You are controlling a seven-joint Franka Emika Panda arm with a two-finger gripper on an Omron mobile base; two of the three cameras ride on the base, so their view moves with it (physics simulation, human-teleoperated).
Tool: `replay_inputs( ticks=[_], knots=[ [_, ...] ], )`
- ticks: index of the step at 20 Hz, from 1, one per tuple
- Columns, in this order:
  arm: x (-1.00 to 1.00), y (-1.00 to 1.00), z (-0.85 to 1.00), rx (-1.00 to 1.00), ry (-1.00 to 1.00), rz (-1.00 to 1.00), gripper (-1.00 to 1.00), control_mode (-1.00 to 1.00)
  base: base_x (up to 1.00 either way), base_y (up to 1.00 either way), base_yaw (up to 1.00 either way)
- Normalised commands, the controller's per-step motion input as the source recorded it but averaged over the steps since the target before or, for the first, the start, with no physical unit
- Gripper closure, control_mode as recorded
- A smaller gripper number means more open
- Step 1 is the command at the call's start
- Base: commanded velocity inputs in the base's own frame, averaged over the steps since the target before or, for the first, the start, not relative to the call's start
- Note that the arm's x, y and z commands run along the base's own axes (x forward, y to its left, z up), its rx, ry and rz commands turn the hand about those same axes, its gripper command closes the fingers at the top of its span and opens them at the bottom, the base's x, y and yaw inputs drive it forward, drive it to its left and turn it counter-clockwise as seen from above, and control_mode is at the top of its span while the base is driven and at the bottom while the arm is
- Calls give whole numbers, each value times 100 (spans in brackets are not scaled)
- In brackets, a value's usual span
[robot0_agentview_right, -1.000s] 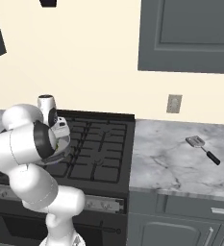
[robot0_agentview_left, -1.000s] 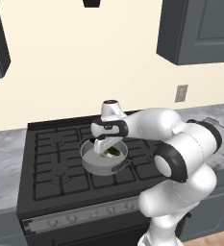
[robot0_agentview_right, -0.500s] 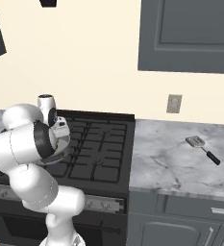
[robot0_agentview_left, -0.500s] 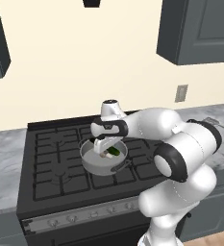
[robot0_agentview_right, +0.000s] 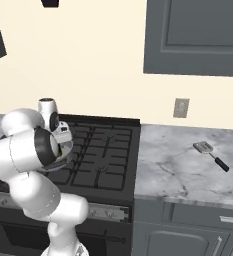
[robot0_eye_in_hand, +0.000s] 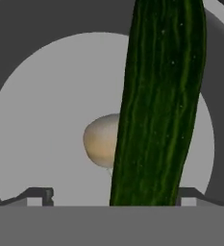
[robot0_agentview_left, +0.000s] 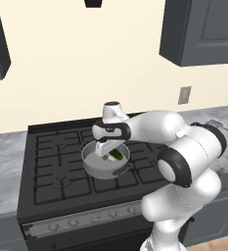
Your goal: Put the mushroom and cucumber in the pot. Retrieve the spatula and lightly stir the vegetables in the pot.
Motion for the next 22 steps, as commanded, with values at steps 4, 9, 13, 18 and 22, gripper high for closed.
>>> replay_inputs(
  ticks=[4, 9, 13, 18, 22],
  knots=[
    [-47, 0, 26, 0, -3, 2, -100, -100, 0, 0, 0],
    [-51, 0, 24, 0, -3, 2, -100, -100, 0, 0, 0],
    [-46, 0, 20, 1, 0, 0, -100, -100, 0, 0, 0],
    [-87, -29, 17, 7, 0, -2, -100, -100, 0, 0, 0],
    [-68, -57, 24, 4, 0, -6, -100, -100, 0, 0, 0]
  ],
)
